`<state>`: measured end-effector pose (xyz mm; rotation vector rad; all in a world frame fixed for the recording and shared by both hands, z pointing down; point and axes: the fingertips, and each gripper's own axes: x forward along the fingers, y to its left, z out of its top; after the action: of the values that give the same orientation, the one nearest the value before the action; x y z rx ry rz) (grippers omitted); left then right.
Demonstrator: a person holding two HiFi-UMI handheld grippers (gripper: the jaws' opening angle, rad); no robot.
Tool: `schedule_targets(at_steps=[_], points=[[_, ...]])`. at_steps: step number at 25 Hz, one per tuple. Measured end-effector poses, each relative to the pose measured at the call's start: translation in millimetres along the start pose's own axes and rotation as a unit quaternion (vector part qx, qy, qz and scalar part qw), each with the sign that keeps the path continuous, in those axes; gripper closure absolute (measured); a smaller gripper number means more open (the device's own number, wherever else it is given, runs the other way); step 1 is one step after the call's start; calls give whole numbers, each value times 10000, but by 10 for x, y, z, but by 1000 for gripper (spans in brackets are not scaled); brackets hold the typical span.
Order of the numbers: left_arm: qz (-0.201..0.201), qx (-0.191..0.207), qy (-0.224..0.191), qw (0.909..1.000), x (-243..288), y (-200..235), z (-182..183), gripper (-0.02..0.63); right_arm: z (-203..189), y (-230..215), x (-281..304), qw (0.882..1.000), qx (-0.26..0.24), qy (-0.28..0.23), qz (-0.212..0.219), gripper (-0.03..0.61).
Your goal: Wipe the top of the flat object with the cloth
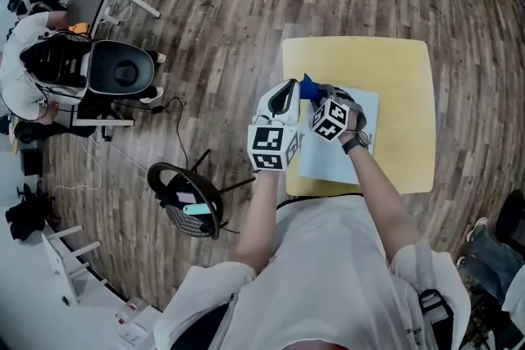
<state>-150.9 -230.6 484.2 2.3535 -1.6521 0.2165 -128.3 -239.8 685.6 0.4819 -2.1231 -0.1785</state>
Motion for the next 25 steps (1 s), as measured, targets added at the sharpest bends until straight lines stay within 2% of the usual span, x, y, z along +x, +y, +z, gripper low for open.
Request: schedule_targets(at_steps=[5,9,15,25], points=[[58,48,96,9999,-18,-3,-24,608,-98,82,381,9981,-510,333,53,508],[47,105,205,9997,-10,-26,-83,607,-168,97,349,9971,-682,318,66,506],[-168,127,207,9996,97,-142,-99,607,-614,-20,181,9965,-574,563,-216,506],[-584,183,165,9980,327,-466,-17,607,-1727,-397,-431,9896,-14,1213,-778,506]])
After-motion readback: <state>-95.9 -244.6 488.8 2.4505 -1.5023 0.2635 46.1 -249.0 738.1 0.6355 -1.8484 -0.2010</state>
